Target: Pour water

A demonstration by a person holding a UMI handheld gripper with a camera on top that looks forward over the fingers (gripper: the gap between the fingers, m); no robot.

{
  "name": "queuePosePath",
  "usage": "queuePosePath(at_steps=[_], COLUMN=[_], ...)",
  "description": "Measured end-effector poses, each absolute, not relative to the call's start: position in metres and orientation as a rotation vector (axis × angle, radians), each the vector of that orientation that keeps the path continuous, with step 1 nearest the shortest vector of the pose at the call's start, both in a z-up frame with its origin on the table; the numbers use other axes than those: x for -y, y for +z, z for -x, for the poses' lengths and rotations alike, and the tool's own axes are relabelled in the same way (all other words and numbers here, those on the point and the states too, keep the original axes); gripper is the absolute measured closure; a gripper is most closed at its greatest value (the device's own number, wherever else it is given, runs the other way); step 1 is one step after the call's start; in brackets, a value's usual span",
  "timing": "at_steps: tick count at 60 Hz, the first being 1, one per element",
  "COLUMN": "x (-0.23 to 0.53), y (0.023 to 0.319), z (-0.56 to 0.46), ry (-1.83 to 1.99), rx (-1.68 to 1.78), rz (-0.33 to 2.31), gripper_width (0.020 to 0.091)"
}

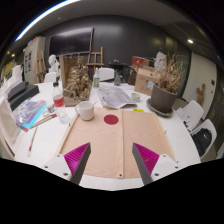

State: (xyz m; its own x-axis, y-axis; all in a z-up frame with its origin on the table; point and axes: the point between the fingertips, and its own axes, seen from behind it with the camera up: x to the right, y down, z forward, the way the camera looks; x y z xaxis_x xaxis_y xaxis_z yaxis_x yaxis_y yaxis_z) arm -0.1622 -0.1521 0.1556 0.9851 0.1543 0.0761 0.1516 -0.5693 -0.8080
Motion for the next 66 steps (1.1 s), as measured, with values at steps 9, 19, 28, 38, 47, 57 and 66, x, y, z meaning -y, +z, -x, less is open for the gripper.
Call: queuePosePath(at_steps=[9, 19, 28, 38, 47, 57, 66], x=[0.156, 0.166, 0.166, 0.130, 0.070, -0.009, -0.067], y=[0.152, 0.139, 0.124, 0.122, 0.117, 0.101, 0.086], z=[0.203, 0.274, 0.347, 0.428, 0.462, 0.479, 0.493], ry=[0.010, 0.015, 0.022, 0.089, 0.125, 0.121, 0.115], rx=[0.248, 0.272, 0.313, 0.313, 0.278, 0.219, 0.183], rz=[2.193, 2.207, 2.190, 2.113, 2.065, 2.022, 1.996], gripper_width=[0.0248, 0.0249, 0.0245, 0.0250, 0.0250, 0.0246, 0.0271])
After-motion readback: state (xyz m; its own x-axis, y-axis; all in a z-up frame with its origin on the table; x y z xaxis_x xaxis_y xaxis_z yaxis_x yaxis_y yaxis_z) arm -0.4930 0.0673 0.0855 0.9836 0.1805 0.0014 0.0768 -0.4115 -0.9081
